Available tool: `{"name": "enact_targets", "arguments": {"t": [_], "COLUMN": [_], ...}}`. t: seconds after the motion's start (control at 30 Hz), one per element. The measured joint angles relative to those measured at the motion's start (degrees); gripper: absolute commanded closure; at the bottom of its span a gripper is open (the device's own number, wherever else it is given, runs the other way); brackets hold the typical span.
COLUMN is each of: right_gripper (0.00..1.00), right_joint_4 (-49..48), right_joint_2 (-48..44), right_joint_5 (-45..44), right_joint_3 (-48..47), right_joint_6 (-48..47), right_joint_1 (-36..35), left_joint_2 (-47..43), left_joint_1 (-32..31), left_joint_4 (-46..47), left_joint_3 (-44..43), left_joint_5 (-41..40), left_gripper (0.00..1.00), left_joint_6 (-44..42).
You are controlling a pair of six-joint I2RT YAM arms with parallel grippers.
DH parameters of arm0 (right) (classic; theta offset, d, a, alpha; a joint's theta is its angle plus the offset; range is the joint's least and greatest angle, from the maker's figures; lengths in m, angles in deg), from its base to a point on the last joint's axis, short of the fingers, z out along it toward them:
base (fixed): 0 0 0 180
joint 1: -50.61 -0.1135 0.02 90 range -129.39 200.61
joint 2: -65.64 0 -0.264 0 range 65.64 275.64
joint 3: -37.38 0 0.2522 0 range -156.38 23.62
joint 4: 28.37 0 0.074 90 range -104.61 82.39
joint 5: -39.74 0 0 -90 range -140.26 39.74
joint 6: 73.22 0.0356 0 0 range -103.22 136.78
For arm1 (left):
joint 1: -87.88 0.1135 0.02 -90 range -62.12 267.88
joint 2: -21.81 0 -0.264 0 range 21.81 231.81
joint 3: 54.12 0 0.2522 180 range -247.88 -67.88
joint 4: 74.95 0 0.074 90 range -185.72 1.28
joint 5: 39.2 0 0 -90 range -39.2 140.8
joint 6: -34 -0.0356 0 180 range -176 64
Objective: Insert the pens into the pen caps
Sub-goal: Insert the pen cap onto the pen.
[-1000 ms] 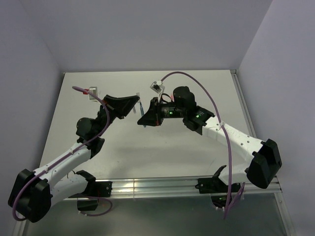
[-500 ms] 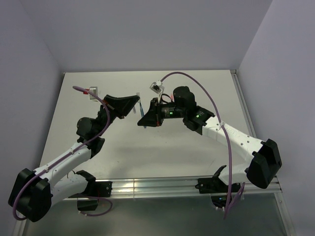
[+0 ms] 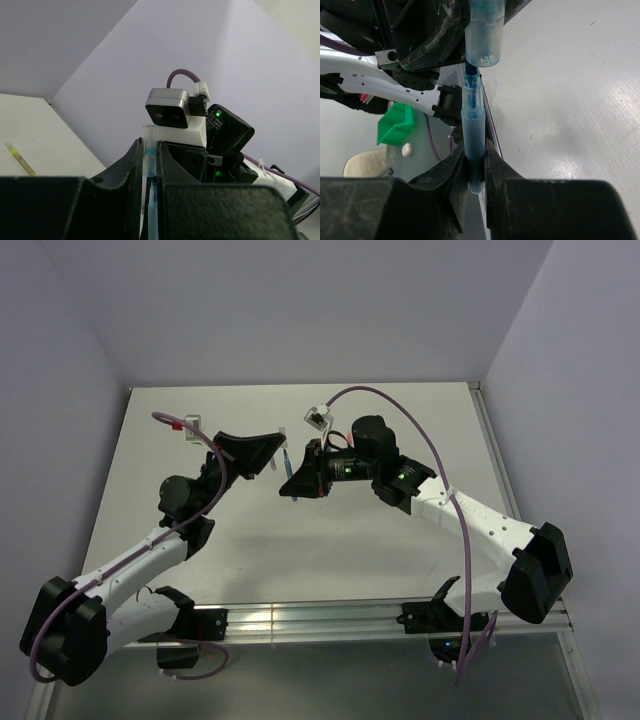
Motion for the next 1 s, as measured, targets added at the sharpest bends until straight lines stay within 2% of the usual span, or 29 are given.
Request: {"name": "enact_targets", "arguments": {"t": [1.0], "right_gripper": [1.00], "right_joint_4": [-1.2], "right_joint_2": [0.0], "right_joint_5": [-0.3], "right_joint_3": [0.0], "right_joint_6": [1.7], "right_joint_1": [0.8], "left_joint_2": [-0.1], "left_joint_1": [-0.1], "left_joint_4": [0.0], "left_joint_3": [0.0], "left_joint_5": [1.6], "left_gripper": [1.00], "left_joint_6": [0.4]}}
